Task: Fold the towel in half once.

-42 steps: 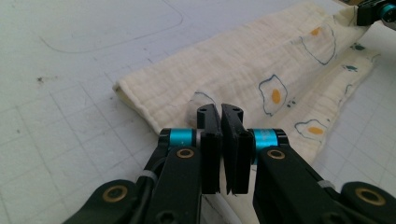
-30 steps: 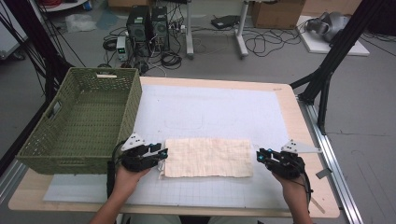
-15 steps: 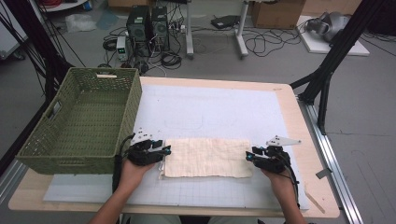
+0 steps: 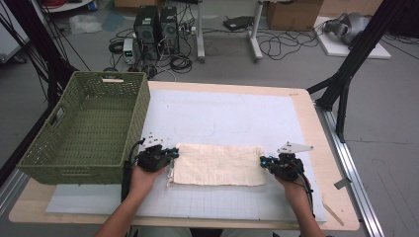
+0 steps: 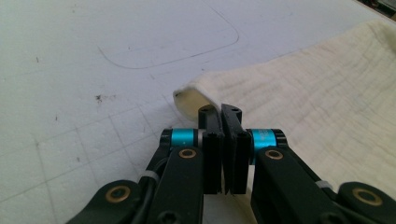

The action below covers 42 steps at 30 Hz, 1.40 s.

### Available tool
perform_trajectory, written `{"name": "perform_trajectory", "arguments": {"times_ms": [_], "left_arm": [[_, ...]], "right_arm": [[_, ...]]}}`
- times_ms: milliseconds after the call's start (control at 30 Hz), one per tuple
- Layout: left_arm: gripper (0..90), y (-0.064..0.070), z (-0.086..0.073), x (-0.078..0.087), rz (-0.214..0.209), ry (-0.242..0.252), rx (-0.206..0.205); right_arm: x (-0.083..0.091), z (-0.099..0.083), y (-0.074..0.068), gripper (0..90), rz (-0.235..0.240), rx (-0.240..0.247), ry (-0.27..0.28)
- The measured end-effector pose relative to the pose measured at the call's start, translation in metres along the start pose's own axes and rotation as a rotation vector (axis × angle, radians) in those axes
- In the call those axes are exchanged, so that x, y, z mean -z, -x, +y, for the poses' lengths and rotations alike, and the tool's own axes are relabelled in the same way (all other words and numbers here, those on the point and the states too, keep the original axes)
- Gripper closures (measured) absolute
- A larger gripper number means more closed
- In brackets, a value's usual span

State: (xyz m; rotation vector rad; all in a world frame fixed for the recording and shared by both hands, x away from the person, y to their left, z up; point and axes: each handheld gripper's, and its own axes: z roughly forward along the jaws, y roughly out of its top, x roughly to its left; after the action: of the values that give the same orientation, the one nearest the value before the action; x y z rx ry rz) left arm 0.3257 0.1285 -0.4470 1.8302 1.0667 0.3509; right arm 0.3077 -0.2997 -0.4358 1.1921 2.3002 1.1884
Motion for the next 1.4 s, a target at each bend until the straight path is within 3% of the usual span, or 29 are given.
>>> {"name": "perform_trajectory", "arguments": {"times_ms": [100, 200, 333, 467, 533, 633, 733, 867, 933, 1000, 1133, 1167, 1200, 1267, 1300, 1400], "left_arm": [[86.8, -0.001, -0.001, -0.003, 0.02, -0.004, 0.01], [86.6, -0.003, -0.001, -0.006, 0.034, -0.017, 0.019], [85.3, -0.003, 0.0, -0.007, 0.055, -0.026, 0.038], [72.0, -0.004, 0.0, -0.002, 0.084, -0.029, 0.034], [68.8, -0.004, 0.002, 0.001, 0.087, 0.003, 0.028], [63.8, -0.003, 0.01, 0.001, 0.058, 0.013, -0.001], [63.0, -0.002, 0.019, -0.002, 0.036, 0.034, -0.03], [77.0, 0.0, 0.033, -0.014, 0.009, 0.015, -0.109], [80.0, 0.001, 0.035, -0.023, -0.002, 0.004, -0.14], [81.4, 0.003, 0.035, -0.032, 0.003, -0.038, -0.162], [81.4, 0.002, 0.031, -0.044, 0.049, -0.099, -0.161], [81.3, -0.001, 0.03, -0.046, 0.096, -0.123, -0.165], [81.3, -0.002, 0.029, -0.047, 0.114, -0.129, -0.159], [82.0, -0.004, 0.029, -0.048, 0.123, -0.12, -0.143], [83.0, -0.002, 0.028, -0.048, 0.141, -0.122, -0.171], [83.3, 0.003, 0.028, -0.05, 0.201, -0.126, -0.231]], "right_arm": [[-0.002, 0.002, 0.003, 87.9, -0.031, -0.008, 0.001], [-0.007, 0.001, 0.005, 87.8, -0.043, -0.024, -0.037], [-0.01, 0.0, -0.001, 87.3, -0.072, 0.013, -0.082], [-0.007, 0.0, -0.002, 76.4, -0.089, 0.015, -0.077], [-0.002, 0.001, -0.001, 71.6, -0.097, 0.005, -0.055], [0.003, 0.004, 0.002, 64.3, -0.11, -0.01, -0.001], [0.006, 0.008, 0.004, 63.4, -0.117, -0.006, 0.033], [-0.003, 0.018, 0.005, 76.0, -0.056, 0.011, 0.052], [-0.015, 0.025, 0.003, 76.0, -0.032, 0.024, 0.036], [-0.028, 0.031, 0.0, 76.0, -0.011, 0.022, 0.03], [-0.051, 0.034, 0.001, 75.7, -0.032, 0.009, -0.011], [-0.053, 0.033, 0.002, 75.6, -0.042, 0.008, -0.027], [-0.056, 0.031, 0.004, 75.8, -0.071, 0.015, -0.053], [-0.053, 0.03, 0.007, 75.9, -0.097, -0.003, -0.054], [-0.051, 0.029, 0.008, 75.2, -0.132, -0.008, -0.065], [-0.043, 0.024, 0.017, 77.6, -0.147, -0.056, -0.058]]}}
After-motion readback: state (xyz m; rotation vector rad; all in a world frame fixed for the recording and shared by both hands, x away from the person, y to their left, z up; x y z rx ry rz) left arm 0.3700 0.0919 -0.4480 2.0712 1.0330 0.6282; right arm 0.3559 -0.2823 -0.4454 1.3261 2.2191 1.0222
